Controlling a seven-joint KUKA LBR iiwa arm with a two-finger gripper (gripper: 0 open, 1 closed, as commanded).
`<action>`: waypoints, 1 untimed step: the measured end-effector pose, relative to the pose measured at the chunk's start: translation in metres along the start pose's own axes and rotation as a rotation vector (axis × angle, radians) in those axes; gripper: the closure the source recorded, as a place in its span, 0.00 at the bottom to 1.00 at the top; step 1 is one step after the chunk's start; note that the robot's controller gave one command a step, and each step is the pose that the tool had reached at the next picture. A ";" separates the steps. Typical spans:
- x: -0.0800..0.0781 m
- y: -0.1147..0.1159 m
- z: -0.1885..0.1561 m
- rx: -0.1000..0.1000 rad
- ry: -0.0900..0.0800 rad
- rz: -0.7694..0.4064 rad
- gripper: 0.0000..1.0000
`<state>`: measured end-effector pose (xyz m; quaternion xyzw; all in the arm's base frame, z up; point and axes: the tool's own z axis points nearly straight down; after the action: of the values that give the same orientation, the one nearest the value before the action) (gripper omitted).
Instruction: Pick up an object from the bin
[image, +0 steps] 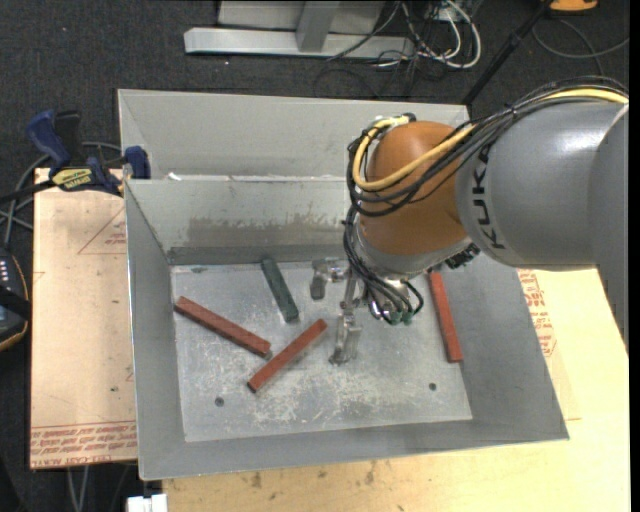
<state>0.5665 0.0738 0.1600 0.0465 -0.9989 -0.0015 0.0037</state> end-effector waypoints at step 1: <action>-0.015 0.045 0.077 0.000 -0.002 0.063 0.00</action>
Offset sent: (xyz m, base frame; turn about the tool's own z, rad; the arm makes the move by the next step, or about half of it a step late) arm 0.0119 0.0424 -0.0721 0.0692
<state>0.5766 0.1203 0.0827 0.0149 -0.9999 -0.0013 0.0030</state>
